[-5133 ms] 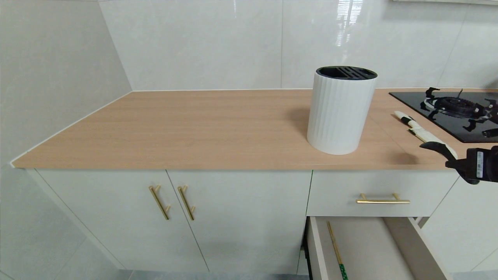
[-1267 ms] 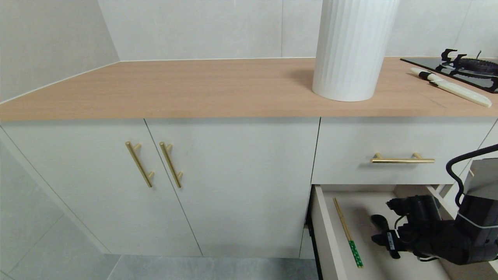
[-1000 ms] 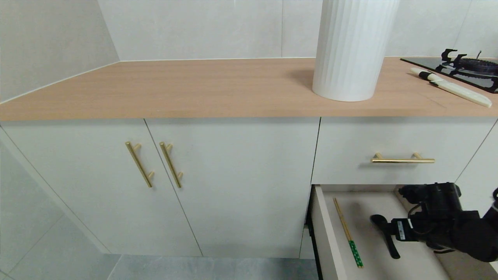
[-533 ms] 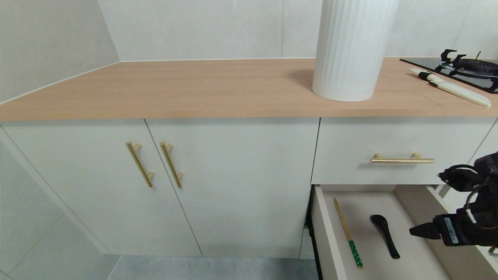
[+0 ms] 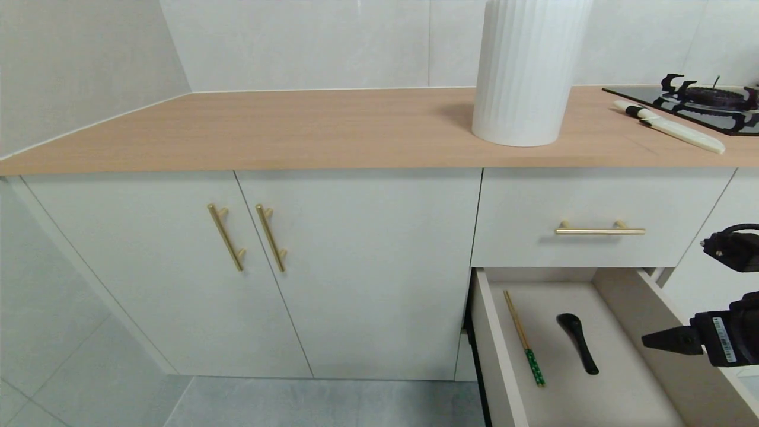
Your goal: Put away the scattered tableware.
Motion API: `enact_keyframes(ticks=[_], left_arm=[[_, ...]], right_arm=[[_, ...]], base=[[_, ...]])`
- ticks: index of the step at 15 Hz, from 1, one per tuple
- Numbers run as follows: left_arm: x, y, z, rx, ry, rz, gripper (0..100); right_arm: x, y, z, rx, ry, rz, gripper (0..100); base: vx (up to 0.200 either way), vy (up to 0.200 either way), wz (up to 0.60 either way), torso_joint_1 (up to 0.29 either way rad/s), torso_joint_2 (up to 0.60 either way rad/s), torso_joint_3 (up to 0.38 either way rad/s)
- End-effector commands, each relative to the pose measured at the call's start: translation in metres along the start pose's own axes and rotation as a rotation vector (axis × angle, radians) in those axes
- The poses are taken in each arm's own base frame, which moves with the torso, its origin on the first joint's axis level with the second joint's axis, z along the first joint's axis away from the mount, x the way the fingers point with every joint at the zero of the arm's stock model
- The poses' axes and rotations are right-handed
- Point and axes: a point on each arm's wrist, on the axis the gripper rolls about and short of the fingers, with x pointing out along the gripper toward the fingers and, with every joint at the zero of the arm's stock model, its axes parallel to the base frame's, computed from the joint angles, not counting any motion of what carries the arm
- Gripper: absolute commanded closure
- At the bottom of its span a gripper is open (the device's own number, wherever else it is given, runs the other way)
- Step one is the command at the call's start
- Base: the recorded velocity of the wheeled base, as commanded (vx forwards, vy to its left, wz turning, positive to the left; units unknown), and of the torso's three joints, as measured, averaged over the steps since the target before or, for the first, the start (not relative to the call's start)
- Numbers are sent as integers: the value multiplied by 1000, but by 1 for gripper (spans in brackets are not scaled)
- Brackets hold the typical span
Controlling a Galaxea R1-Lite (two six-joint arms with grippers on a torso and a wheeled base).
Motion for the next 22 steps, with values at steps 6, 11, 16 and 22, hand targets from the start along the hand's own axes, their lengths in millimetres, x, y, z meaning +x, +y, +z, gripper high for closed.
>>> enact_keyframes(ticks=[6,11,16,22], left_arm=[[0,0,0,-1,1,0,0],[0,0,0,2,1,0,0],[0,0,0,2,1,0,0],[0,0,0,2,1,0,0]], right_arm=[[5,16,-13,-100,149,39,0],[37,20,-16,-120,375,22,0],[84,30,-20,-146,620,1,0],[96,28,-11,-39,542,-49,0]], base=[[-67,0,0,1,-2,2],[0,0,0,0,0,0],[0,0,0,0,0,0],[0,0,0,0,0,0]])
